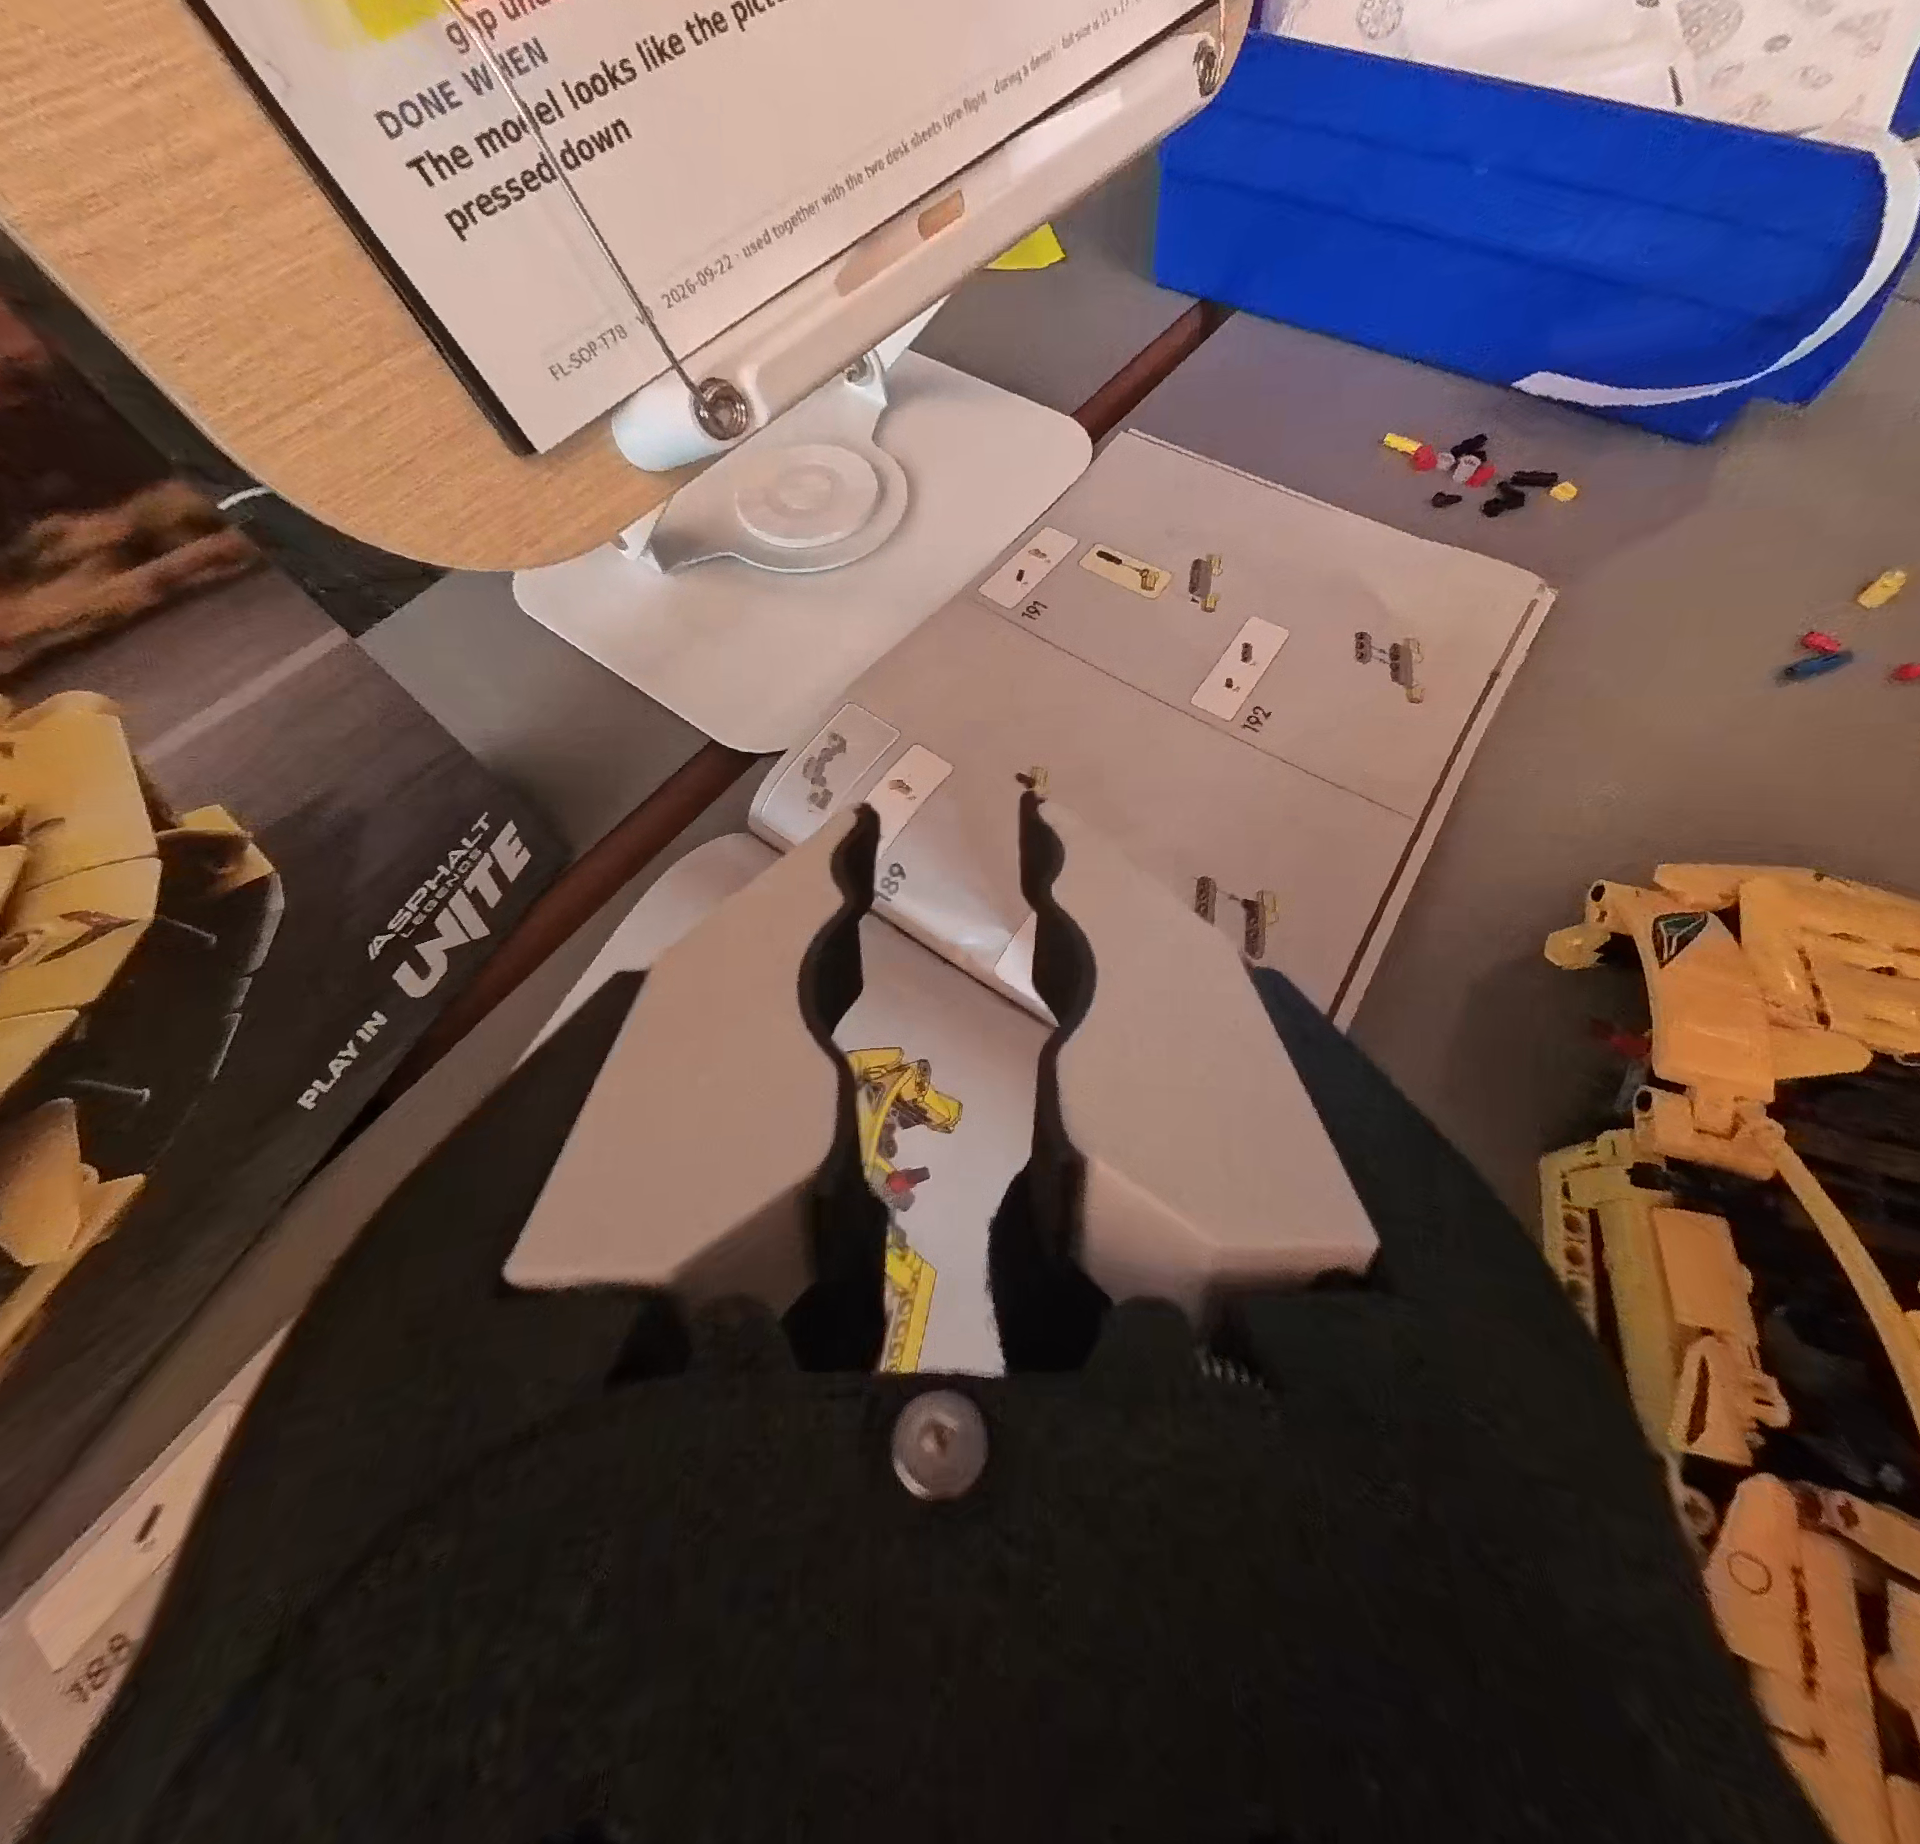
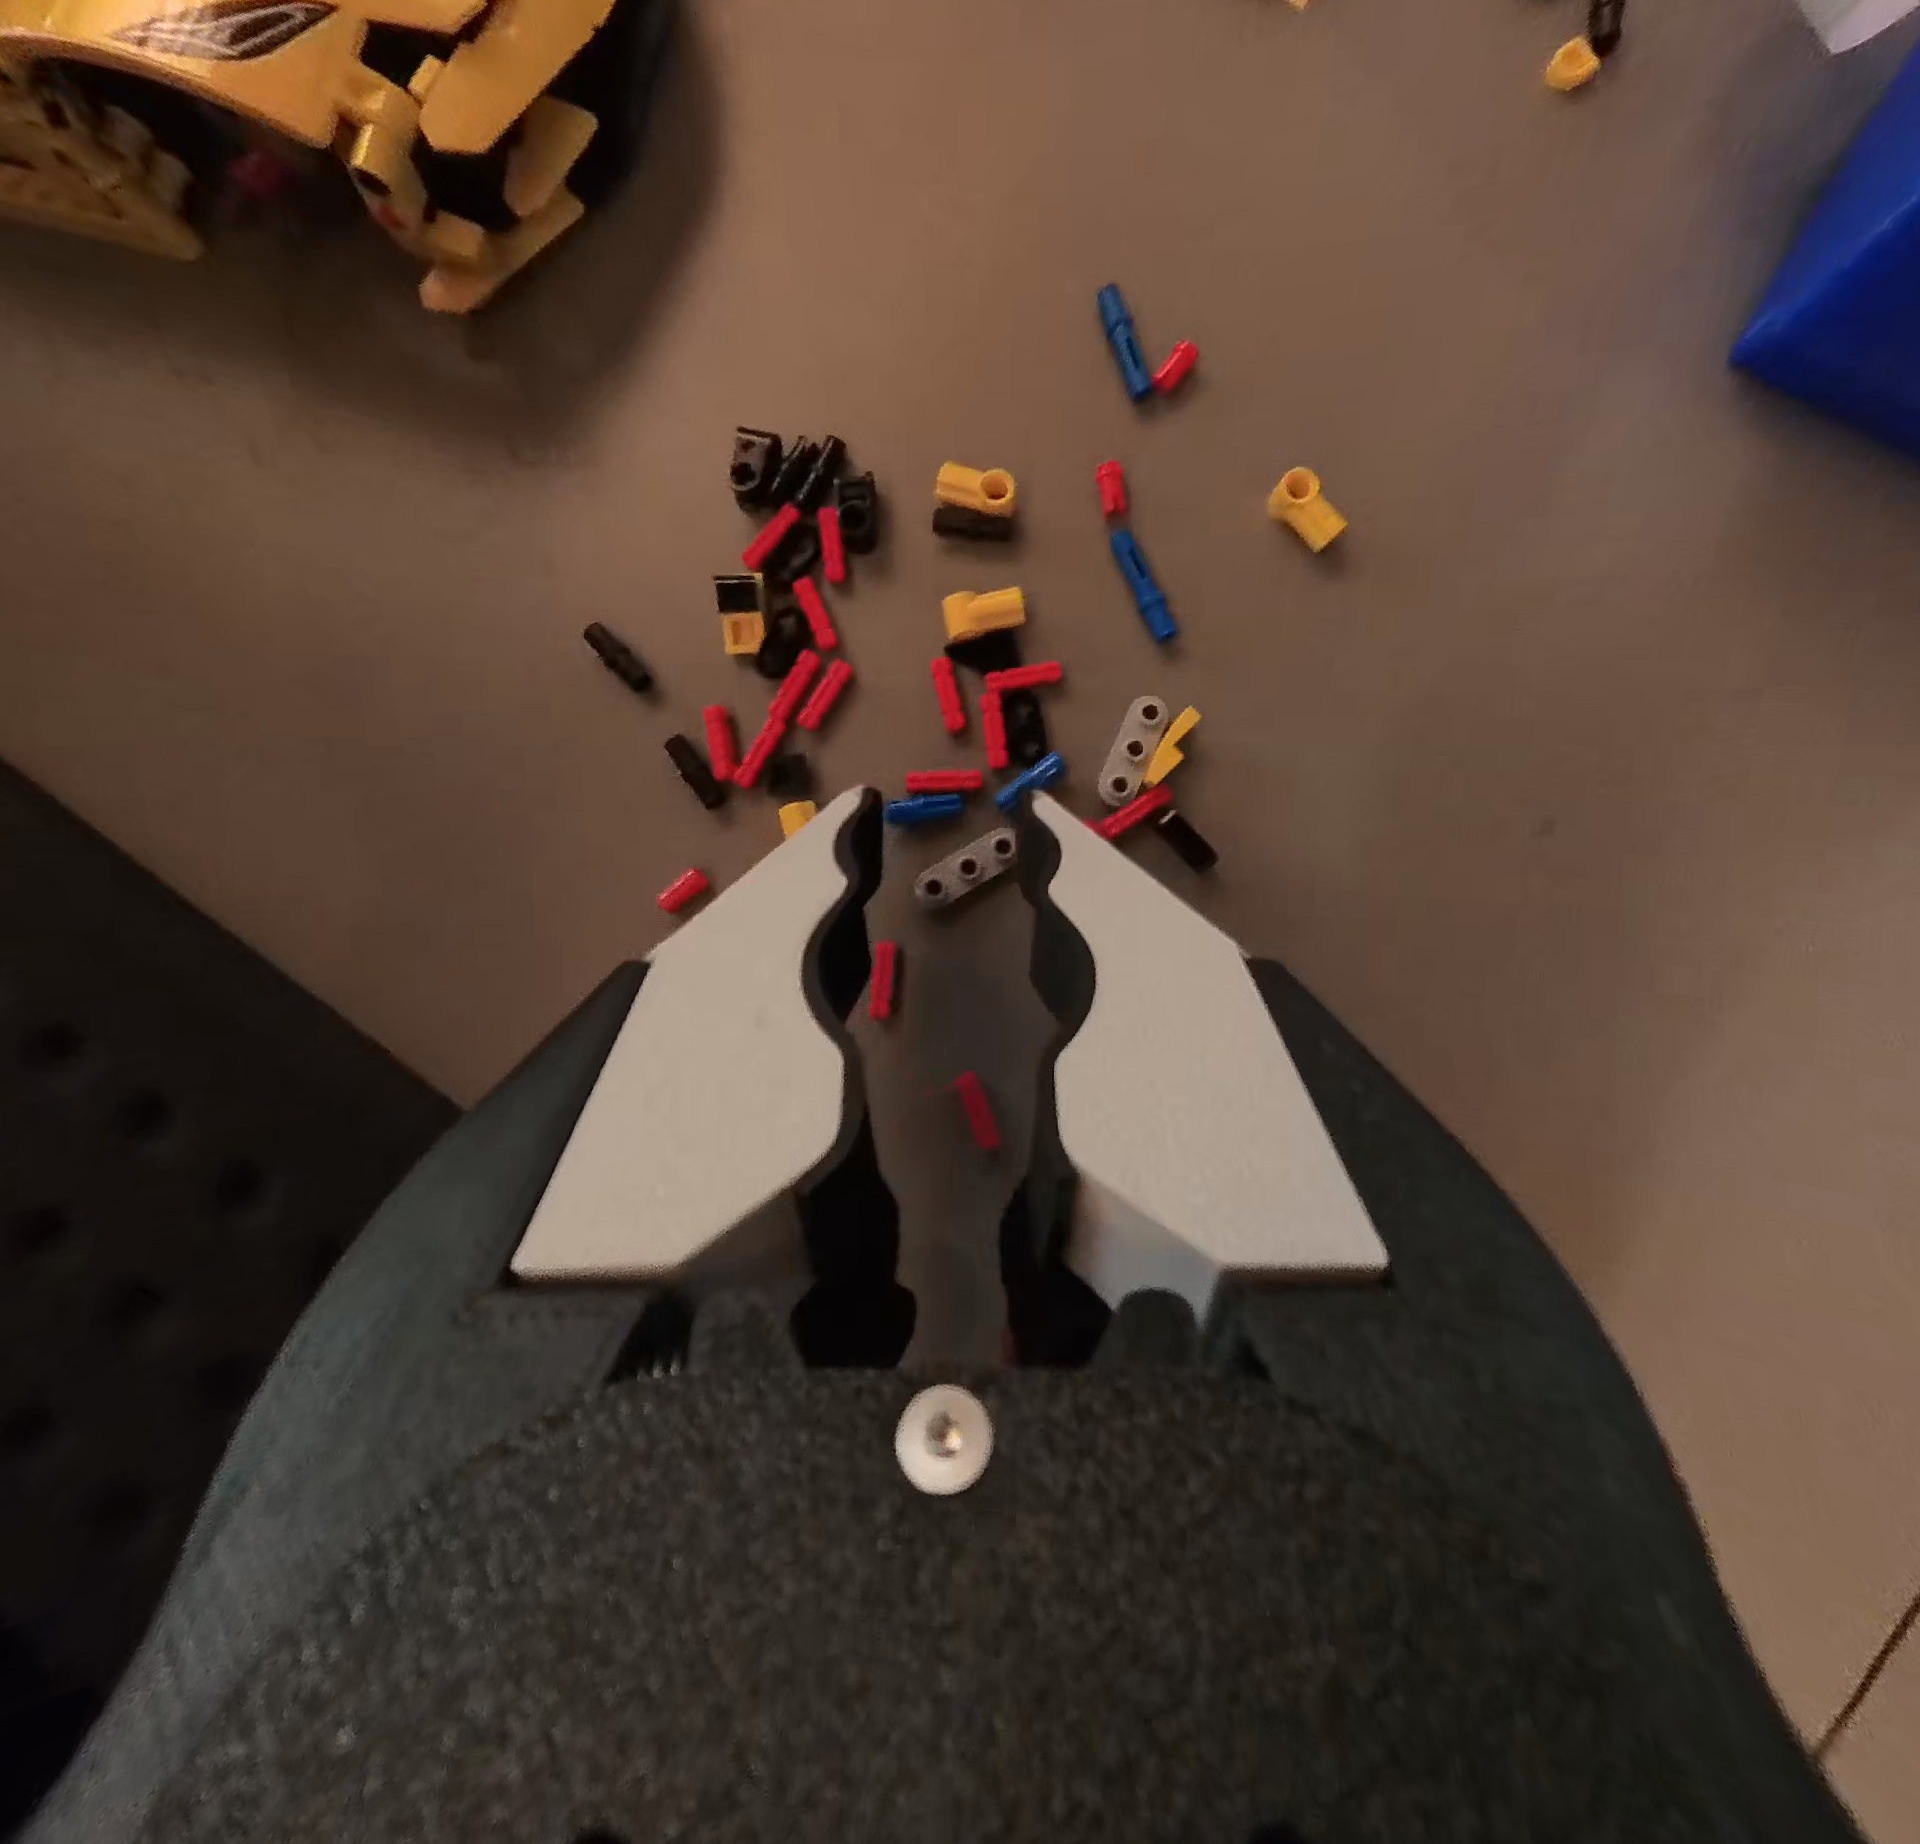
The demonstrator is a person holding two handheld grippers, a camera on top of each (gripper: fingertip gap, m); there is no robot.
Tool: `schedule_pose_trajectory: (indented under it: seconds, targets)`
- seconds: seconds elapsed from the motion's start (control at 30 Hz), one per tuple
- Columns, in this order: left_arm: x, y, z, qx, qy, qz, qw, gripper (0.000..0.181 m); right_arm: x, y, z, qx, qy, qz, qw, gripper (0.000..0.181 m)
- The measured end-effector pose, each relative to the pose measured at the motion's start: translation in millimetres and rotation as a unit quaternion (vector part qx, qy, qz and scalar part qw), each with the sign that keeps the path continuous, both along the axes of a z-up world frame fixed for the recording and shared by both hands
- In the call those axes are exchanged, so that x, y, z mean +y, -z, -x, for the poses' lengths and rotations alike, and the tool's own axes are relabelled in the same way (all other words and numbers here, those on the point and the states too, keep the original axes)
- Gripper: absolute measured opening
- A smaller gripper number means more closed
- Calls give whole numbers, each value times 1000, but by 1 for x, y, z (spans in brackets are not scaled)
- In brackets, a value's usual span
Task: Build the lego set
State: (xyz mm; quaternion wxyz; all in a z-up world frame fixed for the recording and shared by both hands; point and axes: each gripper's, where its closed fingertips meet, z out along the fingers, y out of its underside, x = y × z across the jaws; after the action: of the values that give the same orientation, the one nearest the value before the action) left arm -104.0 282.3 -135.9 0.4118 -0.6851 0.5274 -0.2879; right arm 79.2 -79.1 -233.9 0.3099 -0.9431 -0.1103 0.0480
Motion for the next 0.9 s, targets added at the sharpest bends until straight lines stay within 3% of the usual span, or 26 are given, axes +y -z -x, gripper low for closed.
schedule_pose_trajectory:
  seconds: [0.4, 0.47, 0.7, 0.8, 0.9]
  targets:
    - [5, 1, 5, -3, -8, 2, 1000, 27, 0, 11, 6, -15, -18, 11, 1000, 15]
    - [6, 1, 6, -4, -9, 3, 1000, 27, 1, 8, 5, -22, -14, 2, 1000, 25]
    - [3, 2, 7, 8, -3, 6, 1000, 27, 6, -2, 18, 0, -26, -7, 1000, 21]
    - [-23, -10, 13, 12, 52, 60, 997, 28, 30, -27, 63, 55, -75, -53, 994, 38]
    - [-73, -41, 41, -19, 108, 108, 988, 43, 50, -27, 102, 48, -120, -62, 990, 85]
